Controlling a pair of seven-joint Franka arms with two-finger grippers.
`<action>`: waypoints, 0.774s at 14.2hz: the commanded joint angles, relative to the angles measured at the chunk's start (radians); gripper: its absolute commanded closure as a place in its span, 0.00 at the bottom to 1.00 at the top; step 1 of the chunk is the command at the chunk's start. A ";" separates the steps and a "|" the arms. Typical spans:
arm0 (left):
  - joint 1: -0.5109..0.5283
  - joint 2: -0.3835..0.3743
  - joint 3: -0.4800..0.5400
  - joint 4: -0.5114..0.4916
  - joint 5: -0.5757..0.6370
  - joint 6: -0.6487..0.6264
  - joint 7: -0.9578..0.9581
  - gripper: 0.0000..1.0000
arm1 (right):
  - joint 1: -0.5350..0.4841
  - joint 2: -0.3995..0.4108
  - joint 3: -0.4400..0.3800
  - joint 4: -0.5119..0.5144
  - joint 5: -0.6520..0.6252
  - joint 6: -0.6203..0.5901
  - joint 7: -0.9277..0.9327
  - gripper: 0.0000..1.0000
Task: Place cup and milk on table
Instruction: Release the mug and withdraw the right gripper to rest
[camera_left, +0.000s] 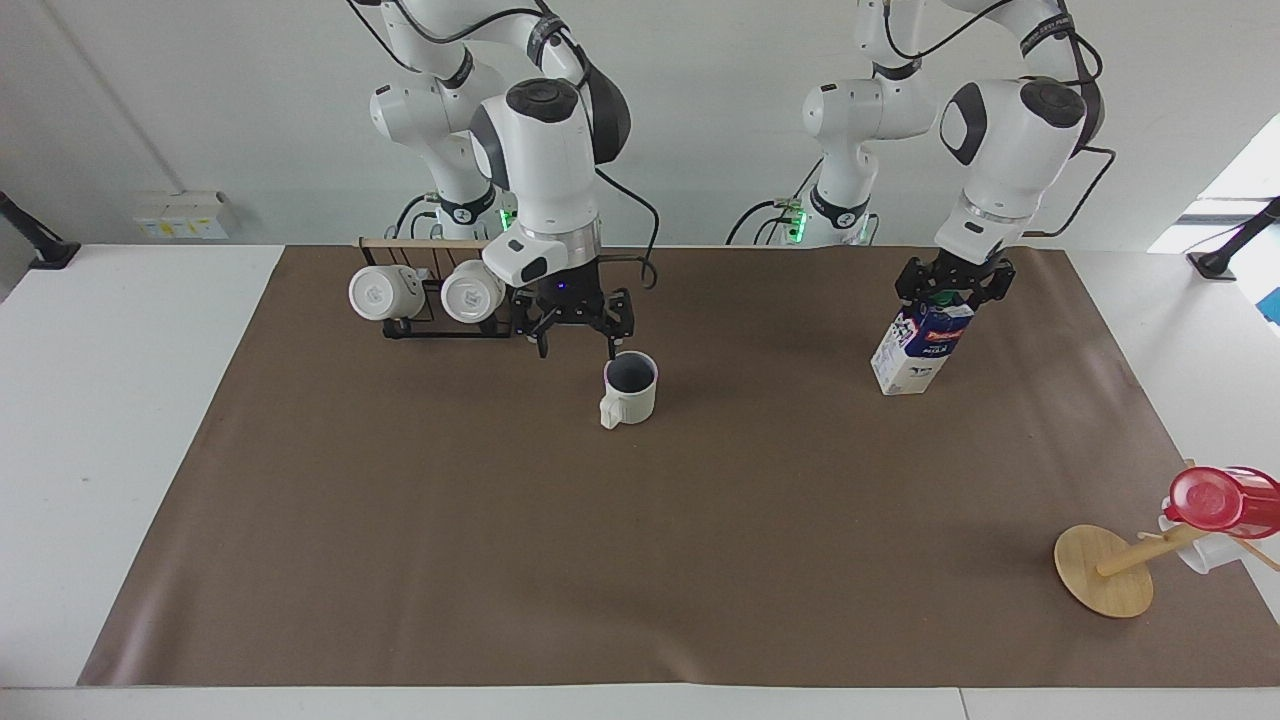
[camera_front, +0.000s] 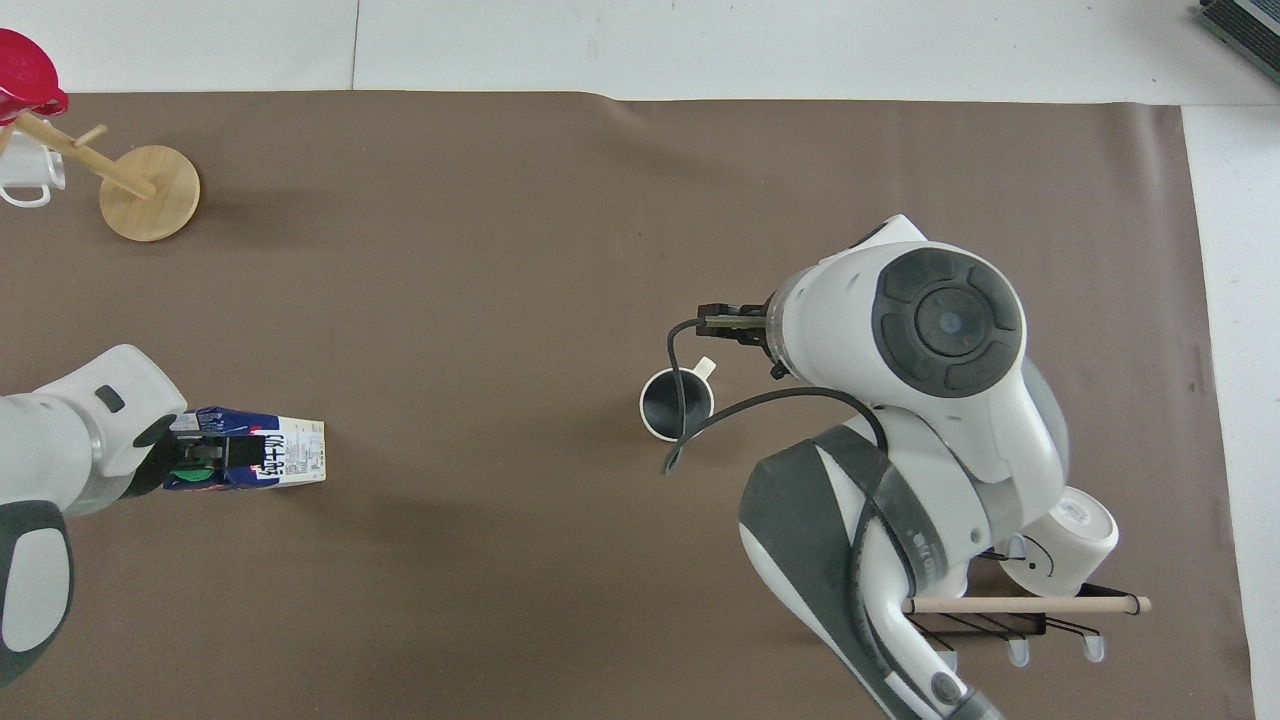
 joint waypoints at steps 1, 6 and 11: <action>0.015 -0.020 -0.005 -0.023 0.015 0.019 0.019 0.35 | -0.081 -0.061 0.006 -0.011 0.003 -0.064 -0.070 0.00; 0.017 -0.017 -0.005 -0.012 0.015 0.005 0.019 0.66 | -0.210 -0.144 0.006 -0.012 0.037 -0.196 -0.212 0.00; -0.006 0.003 -0.017 0.115 0.015 -0.100 -0.057 0.67 | -0.312 -0.190 0.001 0.024 0.064 -0.343 -0.360 0.00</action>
